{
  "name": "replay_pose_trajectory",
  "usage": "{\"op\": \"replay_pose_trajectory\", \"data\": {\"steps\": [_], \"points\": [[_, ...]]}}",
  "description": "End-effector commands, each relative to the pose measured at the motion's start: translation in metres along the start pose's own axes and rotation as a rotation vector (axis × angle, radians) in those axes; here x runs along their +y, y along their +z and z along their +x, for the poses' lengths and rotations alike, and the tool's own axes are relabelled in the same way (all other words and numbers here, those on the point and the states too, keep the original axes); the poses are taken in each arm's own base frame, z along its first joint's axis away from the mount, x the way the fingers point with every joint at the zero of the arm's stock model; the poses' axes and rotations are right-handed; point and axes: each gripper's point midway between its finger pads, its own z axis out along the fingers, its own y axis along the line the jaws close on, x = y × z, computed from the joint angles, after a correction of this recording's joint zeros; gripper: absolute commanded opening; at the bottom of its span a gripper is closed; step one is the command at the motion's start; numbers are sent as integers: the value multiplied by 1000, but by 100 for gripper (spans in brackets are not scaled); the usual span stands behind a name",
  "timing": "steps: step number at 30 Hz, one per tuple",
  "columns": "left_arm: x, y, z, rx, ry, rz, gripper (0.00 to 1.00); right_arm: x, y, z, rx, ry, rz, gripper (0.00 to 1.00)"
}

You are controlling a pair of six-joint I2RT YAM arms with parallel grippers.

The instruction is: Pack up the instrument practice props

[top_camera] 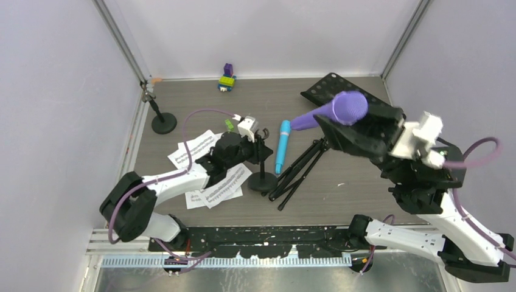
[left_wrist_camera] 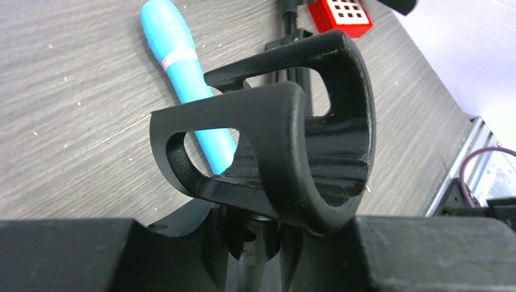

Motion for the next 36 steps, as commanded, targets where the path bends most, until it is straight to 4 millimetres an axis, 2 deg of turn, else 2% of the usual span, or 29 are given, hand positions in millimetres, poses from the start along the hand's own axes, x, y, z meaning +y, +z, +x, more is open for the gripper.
{"op": "replay_pose_trajectory", "data": {"steps": [1,4,8,11,13,17,20,23,30,36], "points": [[-54,-33,-64,-194,108,185,0,-74,-35,80,410,129,536,1],[-73,-57,-79,-255,186,248,0,-95,-63,124,615,55,746,0],[-95,-97,-103,-352,271,320,0,-99,-83,177,821,-26,840,0],[-109,-126,-116,-411,322,368,0,-102,-92,218,929,25,867,0],[-112,-144,-123,-446,354,375,0,-108,-100,247,987,148,886,0],[-95,-170,-121,-451,392,276,0,-116,-112,303,1044,400,910,0],[-77,-185,-115,-471,404,198,0,-107,-114,344,1089,545,900,0],[-72,-203,-108,-500,440,193,0,-98,-112,380,1094,657,896,0],[-64,-221,-98,-491,454,168,0,-88,-125,460,1169,774,969,0],[-59,-225,-93,-466,436,147,0,-84,-162,515,1286,750,1057,1]]}}
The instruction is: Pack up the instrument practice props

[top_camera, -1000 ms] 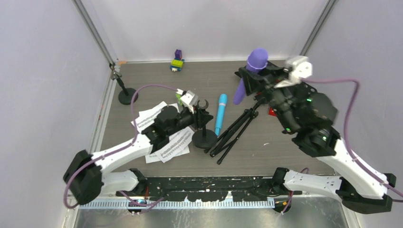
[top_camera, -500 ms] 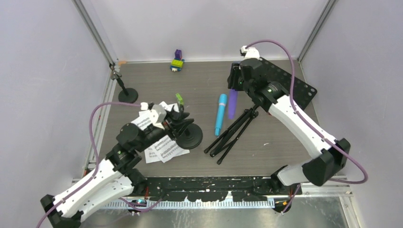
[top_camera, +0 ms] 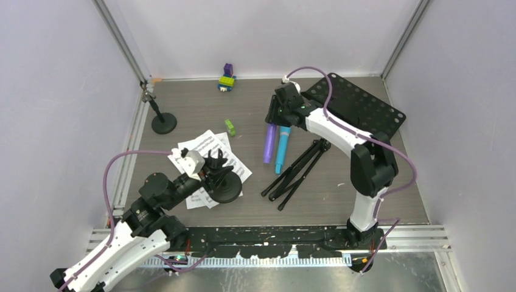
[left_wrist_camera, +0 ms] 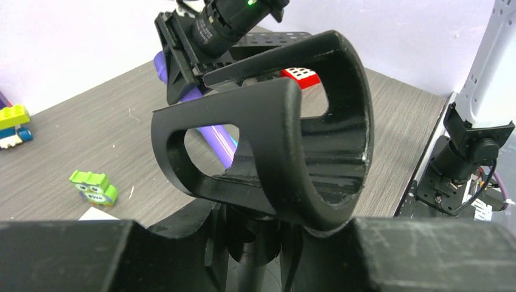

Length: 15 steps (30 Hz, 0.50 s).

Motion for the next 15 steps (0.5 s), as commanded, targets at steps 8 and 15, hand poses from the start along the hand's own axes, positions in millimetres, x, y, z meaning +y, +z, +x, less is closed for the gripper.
{"op": "replay_pose_trajectory", "data": {"steps": [8,15], "points": [[4,-8,-34,-90,2,-37,0,-9,63,17,48,52,76,5],[7,-16,-36,-99,0,-57,0,-37,81,32,66,-9,184,9]]}}
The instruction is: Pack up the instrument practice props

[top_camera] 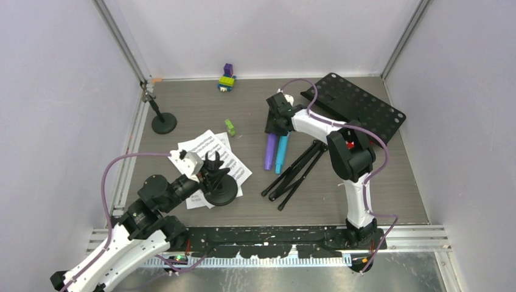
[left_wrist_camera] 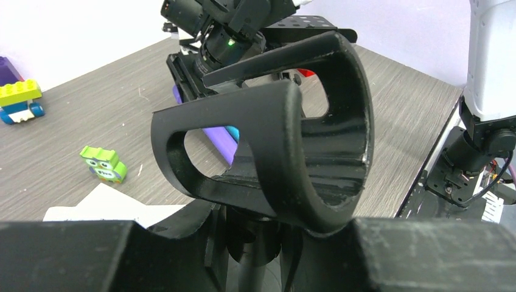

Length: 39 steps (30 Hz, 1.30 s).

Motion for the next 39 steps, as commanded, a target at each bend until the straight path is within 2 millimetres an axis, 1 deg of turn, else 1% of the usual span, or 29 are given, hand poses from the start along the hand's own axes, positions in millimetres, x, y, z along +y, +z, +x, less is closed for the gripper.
{"op": "replay_pose_trajectory", "data": {"steps": [1,3,6,8,11,16,18,20,23,27,34,39], "points": [[0,-9,-51,-160,2,-14,0,1,-5,-24,-78,-21,28,12],[1,-9,-50,-160,-2,-16,0,-1,-4,-23,-72,-29,39,18],[1,-9,-50,-159,-5,-18,0,-4,-1,-20,-61,-41,52,32],[1,-9,-49,-156,-7,-16,0,-5,1,-18,-51,-49,60,38],[1,-9,-49,-155,-8,-19,0,-9,7,-13,-29,-67,77,42],[1,-10,-46,-152,-17,-22,0,-15,17,-3,13,-96,99,44],[1,-11,-45,-153,-21,-22,0,-18,19,1,29,-106,113,47],[1,-11,-46,-155,-24,-24,0,-22,22,4,38,-112,126,52],[2,-13,-46,-156,-25,-30,0,-24,22,7,42,-115,129,62],[3,-14,-46,-158,-26,-34,0,-23,19,4,35,-117,126,71],[3,-12,-45,-154,-32,-33,0,-16,9,-6,11,-115,103,72],[2,-11,-44,-150,-36,-31,0,-5,-9,-19,-21,-110,62,72]]}}
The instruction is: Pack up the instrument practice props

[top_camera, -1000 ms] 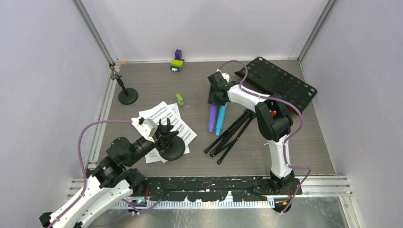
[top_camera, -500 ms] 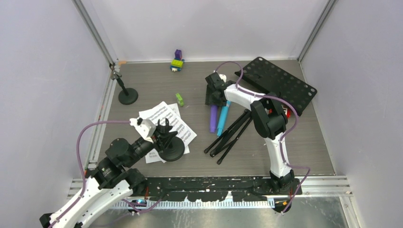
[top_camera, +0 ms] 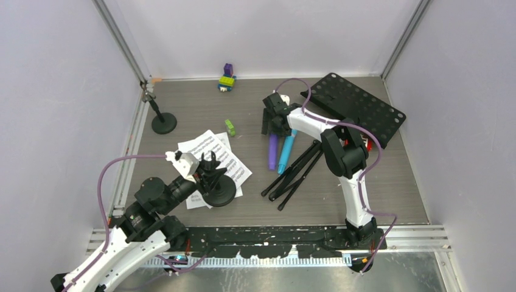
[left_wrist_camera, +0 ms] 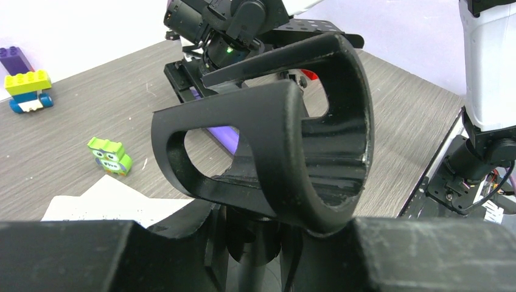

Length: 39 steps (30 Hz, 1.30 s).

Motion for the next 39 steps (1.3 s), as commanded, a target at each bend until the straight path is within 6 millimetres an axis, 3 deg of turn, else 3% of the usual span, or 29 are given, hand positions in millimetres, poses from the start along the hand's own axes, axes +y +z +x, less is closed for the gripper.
{"op": "replay_pose_trajectory", "data": {"steps": [1,9,16,21,24,32,35,39], "points": [[-4,-2,-42,-138,-11,11,0,7,-34,-27,-61,6,-38,72],[-5,1,-49,-148,-6,14,0,20,-83,-53,-132,19,-127,73],[-11,15,-67,-177,26,47,0,34,-166,-84,-282,14,-291,73],[-4,41,-78,-168,104,21,0,21,-215,-86,-385,9,-339,73],[3,60,-89,-166,170,-14,0,9,-233,-77,-414,1,-342,73],[54,119,-136,-225,235,-106,0,-23,-259,-45,-436,-7,-328,73],[87,135,-153,-291,236,-153,0,-31,-266,-35,-442,-7,-333,73],[139,152,-160,-324,246,-238,0,-37,-272,-26,-440,-10,-338,73]]}}
